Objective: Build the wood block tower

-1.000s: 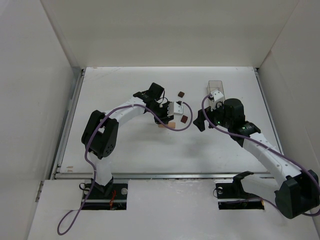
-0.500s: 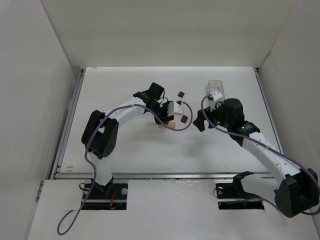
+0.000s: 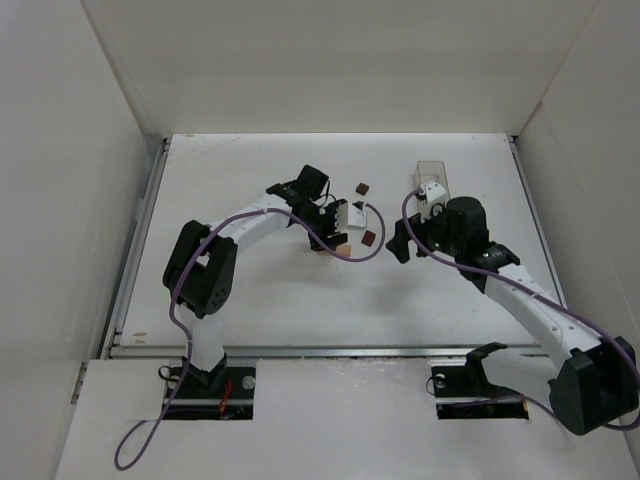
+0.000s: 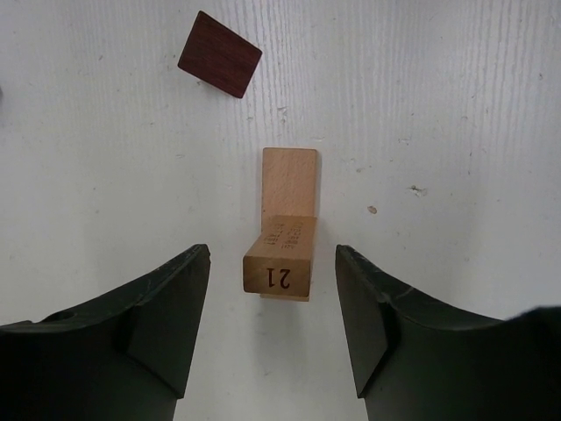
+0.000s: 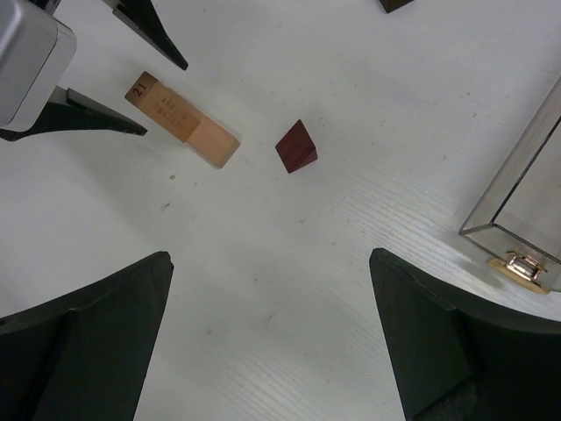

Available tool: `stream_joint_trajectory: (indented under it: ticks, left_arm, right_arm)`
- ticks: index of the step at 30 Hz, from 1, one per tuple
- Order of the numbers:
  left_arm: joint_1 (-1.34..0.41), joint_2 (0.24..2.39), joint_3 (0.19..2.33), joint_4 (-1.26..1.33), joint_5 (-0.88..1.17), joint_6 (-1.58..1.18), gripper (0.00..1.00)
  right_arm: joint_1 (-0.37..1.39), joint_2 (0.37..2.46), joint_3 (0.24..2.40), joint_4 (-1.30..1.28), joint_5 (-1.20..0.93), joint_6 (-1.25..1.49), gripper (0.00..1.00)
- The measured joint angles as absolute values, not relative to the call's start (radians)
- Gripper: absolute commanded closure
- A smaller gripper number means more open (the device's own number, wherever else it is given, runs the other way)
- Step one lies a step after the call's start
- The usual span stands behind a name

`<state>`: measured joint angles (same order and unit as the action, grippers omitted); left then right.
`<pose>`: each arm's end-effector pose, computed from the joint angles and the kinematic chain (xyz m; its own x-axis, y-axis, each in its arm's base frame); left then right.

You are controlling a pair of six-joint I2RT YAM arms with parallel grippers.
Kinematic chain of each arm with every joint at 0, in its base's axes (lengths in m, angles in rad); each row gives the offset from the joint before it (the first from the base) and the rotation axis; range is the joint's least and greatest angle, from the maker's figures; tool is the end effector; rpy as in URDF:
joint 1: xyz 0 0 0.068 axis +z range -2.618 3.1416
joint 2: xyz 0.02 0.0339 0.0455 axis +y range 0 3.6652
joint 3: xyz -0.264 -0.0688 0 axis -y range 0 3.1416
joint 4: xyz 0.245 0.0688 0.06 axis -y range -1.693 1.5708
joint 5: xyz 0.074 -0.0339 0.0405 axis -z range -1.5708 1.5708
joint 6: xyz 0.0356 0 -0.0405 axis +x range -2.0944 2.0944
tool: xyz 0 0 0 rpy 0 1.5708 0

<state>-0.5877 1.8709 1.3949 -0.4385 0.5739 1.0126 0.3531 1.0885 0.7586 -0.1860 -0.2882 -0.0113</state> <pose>0.3277 -0.2416 0.2245 0.2796 0.6697 -0.6880 0.9519 -0.0997 0.2897 0.2244 0.0935 0.2714 -0.4565 -0.1798 -0.8714 -0.5687 0.8121 0.1304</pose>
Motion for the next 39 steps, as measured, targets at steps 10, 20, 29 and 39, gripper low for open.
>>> stream_joint_trajectory:
  ticks: [10,20,29,39]
  left_arm:
    - [-0.588,1.867,1.395,-0.453,0.584,1.021,0.0]
    - [-0.588,1.76,1.395,-0.5,0.607,1.013,0.0]
    - [-0.575,1.583,1.431,-0.54,0.56,0.824,0.0]
    - [-0.528,1.375,1.423,-0.319,-0.095,0.402,0.0]
  right_arm:
    - [0.353,1.089,0.787,-0.202,-0.26,0.002,0.0]
    - [0.353,1.219,0.985,-0.245,-0.134,0.061,0.0]
    - [0.353,1.444,1.266,-0.314,0.032,0.155,0.0]
    - [0.408,1.841,1.742,-0.526,0.466,0.363,0.0]
